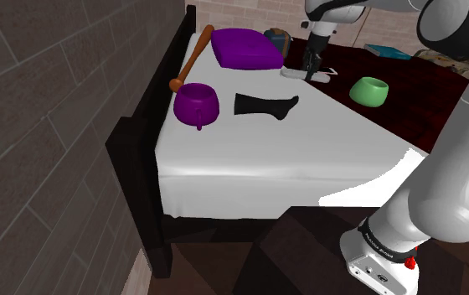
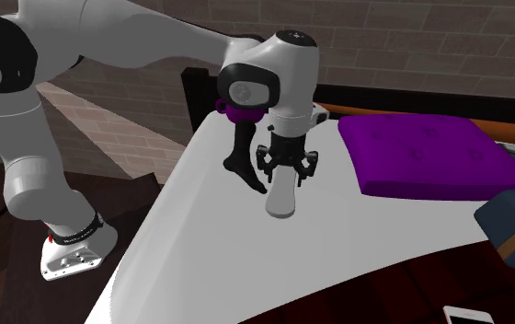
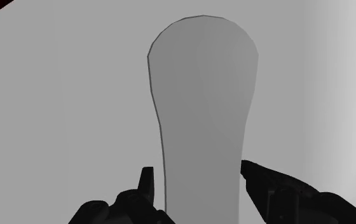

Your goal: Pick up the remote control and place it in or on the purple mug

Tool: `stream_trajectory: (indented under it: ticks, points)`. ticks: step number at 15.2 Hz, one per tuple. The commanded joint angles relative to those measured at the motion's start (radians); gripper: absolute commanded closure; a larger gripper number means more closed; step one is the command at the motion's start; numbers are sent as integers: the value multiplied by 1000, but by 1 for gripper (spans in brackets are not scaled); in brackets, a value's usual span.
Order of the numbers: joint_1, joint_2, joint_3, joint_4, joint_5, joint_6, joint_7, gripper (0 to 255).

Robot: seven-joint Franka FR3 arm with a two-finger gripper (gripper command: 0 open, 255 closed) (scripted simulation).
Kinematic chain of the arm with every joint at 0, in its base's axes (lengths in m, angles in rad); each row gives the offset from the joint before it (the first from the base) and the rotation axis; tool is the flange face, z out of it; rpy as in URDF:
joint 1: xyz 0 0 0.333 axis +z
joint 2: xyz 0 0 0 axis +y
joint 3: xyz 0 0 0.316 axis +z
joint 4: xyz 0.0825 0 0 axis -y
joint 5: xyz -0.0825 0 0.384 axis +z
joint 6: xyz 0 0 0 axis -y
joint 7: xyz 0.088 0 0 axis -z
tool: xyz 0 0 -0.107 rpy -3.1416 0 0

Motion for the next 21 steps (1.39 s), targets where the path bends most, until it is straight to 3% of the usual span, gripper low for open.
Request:
stream_trajectory:
  ticks: [1, 12, 21]
  points:
    - [2, -9, -2, 18, -6, -25, 4, 255]
    - [-5, -16, -7, 149, -14, -162, 9, 255]
    - [147, -108, 71, 57, -81, -142, 242, 255]
